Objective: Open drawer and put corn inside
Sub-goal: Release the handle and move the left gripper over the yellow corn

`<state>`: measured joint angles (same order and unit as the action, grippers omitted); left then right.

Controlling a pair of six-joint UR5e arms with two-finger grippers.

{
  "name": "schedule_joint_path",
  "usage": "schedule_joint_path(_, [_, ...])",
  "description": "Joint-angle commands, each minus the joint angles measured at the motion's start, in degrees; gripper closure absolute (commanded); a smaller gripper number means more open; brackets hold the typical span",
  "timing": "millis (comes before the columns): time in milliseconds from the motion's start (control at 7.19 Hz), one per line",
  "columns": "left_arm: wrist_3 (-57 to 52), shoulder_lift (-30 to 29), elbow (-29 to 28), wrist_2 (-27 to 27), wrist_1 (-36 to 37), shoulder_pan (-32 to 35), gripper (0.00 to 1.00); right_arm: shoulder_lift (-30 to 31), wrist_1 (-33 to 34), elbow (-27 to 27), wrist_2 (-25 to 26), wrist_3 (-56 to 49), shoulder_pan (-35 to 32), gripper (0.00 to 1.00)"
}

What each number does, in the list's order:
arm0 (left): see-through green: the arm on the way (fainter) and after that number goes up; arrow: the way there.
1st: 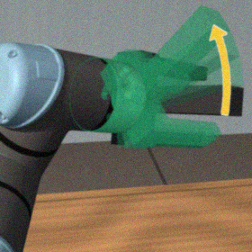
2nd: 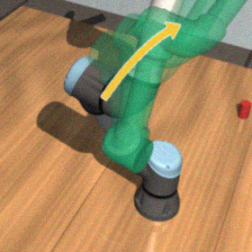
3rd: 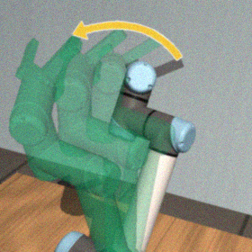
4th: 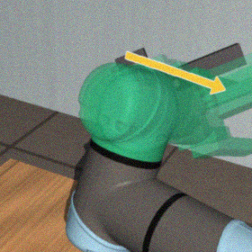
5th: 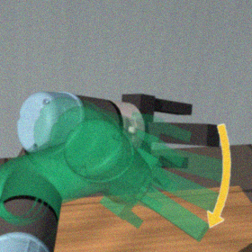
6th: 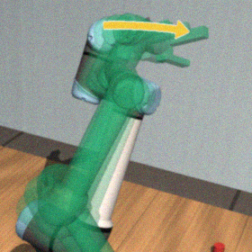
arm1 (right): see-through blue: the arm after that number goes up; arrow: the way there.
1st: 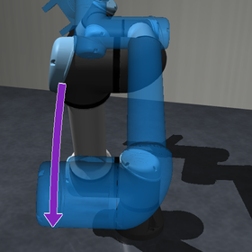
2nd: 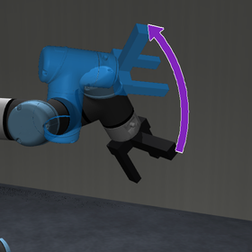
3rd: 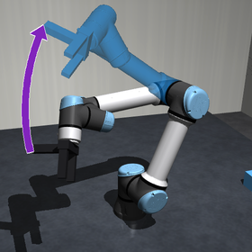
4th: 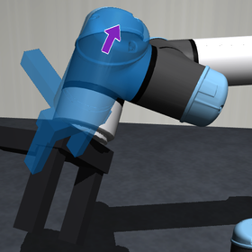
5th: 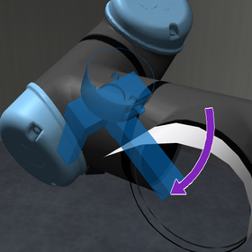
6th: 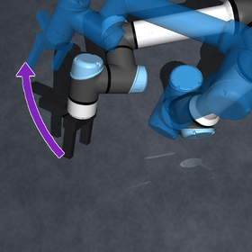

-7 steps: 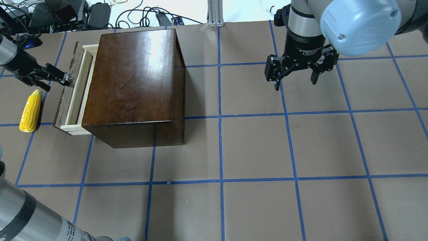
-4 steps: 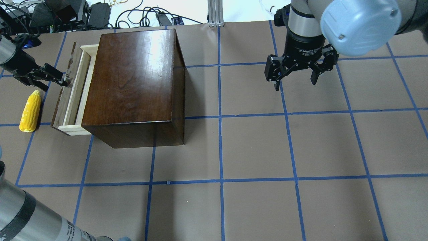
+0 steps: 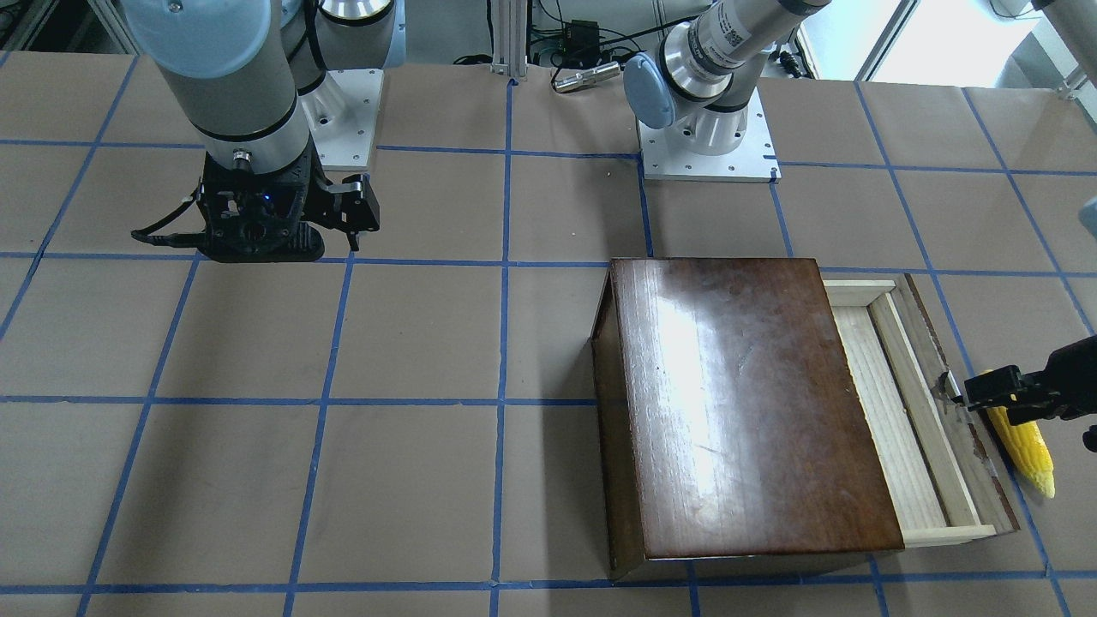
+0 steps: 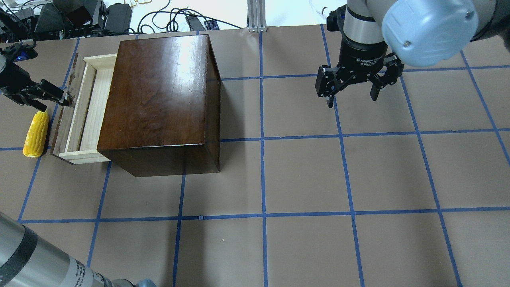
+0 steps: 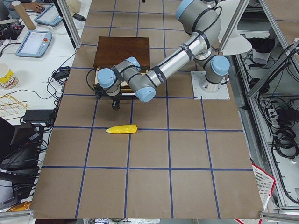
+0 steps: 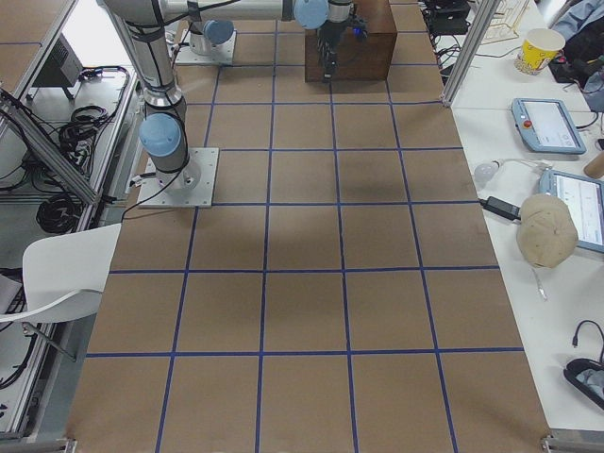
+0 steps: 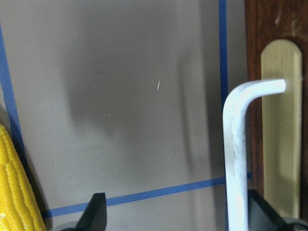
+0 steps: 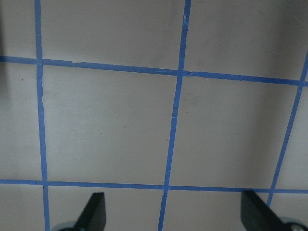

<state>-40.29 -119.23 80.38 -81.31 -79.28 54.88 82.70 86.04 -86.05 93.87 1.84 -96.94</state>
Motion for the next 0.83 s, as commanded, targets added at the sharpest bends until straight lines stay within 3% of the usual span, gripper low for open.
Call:
schedule_joint_path(0, [-0.23,0.22,-0.31,0.01,0.00,-0.13,0.00,0.00,0.00,0.00,0.00,0.00,0.00,0.00])
schedule_joint_path(695, [-0.14,1.11,-1.54,-3.22,-0.01,-4.77,0.00,0.00,0.00,0.00,-0.09,0.00,0.00,0.00])
